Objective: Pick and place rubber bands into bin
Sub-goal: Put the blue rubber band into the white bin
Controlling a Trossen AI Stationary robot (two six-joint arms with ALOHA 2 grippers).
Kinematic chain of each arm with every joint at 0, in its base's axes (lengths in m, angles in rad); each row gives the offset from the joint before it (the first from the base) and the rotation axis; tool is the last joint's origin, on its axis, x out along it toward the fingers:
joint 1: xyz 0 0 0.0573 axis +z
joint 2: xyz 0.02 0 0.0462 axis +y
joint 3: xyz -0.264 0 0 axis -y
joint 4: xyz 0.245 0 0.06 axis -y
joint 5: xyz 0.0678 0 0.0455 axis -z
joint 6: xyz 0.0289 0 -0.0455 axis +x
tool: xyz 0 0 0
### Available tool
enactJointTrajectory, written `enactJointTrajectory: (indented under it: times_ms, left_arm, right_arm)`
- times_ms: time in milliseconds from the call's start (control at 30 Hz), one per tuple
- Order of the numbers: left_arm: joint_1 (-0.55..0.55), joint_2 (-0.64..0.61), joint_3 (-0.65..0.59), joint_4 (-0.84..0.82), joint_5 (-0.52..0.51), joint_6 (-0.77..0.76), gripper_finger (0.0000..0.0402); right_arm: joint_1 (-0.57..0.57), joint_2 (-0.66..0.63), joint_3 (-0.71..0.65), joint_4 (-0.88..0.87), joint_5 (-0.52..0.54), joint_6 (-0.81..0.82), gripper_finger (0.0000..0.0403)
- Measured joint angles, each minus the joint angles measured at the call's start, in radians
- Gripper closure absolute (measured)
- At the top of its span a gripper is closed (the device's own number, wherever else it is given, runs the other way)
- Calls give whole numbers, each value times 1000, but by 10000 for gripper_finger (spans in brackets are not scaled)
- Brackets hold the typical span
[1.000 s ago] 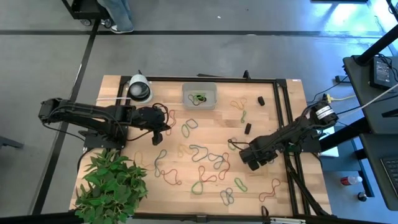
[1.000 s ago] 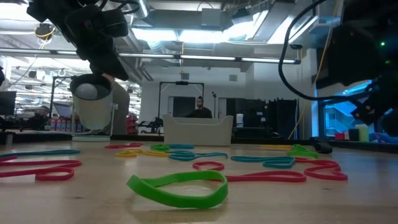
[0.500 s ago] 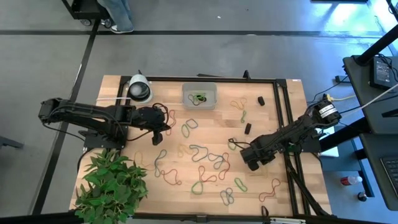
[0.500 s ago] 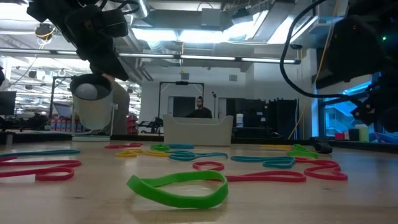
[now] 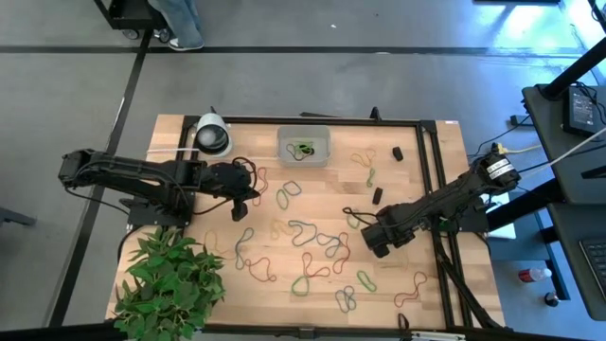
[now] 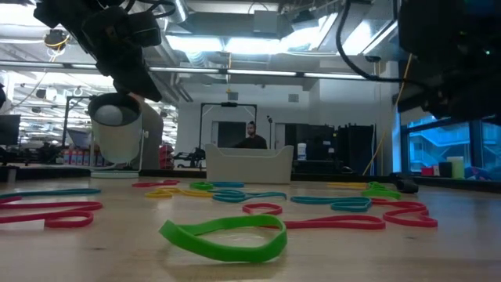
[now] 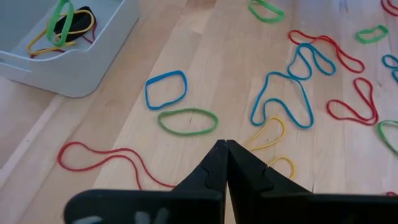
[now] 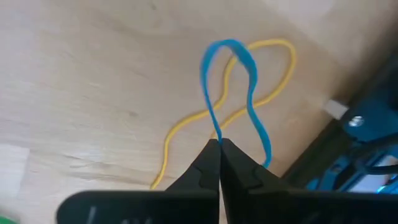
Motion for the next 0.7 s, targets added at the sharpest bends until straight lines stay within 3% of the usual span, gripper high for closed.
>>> enactJointTrajectory:
  times_ms: [300, 533, 700]
  left_arm:
    - [0, 0, 0, 0, 0, 0, 400]
    - [0, 0, 0, 0, 18, 0, 400]
    - [0, 0, 0, 0, 56, 19, 400]
  right_arm:
    - [5, 0, 149, -53, 46, 11, 402]
    - [25, -2, 402, -200, 218, 57, 403]
    - [-40, -2, 537, -221, 363, 28, 403]
